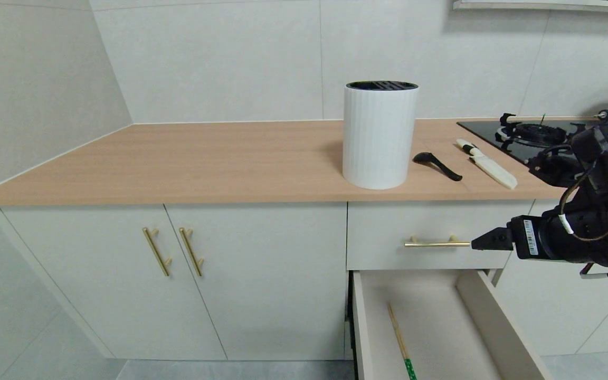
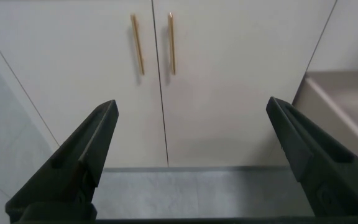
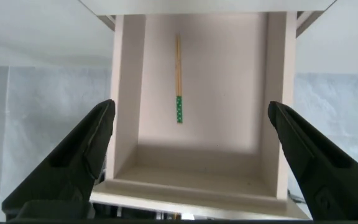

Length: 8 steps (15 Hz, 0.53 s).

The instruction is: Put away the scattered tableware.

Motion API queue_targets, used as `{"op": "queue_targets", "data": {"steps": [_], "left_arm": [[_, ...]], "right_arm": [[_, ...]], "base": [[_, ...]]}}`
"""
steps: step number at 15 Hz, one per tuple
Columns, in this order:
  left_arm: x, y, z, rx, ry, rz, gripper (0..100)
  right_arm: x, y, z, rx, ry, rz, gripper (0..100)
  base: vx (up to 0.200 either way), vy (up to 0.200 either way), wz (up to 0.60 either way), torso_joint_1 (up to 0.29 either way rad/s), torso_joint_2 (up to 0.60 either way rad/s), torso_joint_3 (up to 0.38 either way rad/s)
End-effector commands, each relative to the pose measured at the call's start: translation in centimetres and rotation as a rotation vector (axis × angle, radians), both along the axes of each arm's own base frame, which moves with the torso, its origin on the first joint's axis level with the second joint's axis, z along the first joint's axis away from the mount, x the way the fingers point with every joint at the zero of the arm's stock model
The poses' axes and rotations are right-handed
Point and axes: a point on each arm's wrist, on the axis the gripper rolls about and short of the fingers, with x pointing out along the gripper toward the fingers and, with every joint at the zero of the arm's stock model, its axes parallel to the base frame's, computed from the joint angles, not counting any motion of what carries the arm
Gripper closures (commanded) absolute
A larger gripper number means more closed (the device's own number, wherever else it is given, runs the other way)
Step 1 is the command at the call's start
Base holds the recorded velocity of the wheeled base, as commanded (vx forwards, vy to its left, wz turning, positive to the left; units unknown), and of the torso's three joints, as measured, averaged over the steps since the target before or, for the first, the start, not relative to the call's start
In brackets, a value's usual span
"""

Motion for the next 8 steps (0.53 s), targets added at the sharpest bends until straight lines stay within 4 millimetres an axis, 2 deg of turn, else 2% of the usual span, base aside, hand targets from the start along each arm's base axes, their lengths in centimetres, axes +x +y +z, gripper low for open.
{"op": "queue_targets", "data": {"steps": [1,8], "left_arm": [[0.0,0.0,0.01,0.001,0.0,0.0,0],[0.01,0.0,-0.03,0.0,0.002,0.0,0]], "right_arm": [[0.2,0.09,-0.36,-0.013,0.011,0.008,0],[0.22,0.18,-0.67,-0.021,0.022,0.016,0]], "base": [[0.0,0.0,0.0,0.188,-0.47,-0.295],[0.0,0.0,0.0,0.197,-0.49,-0.293]]}}
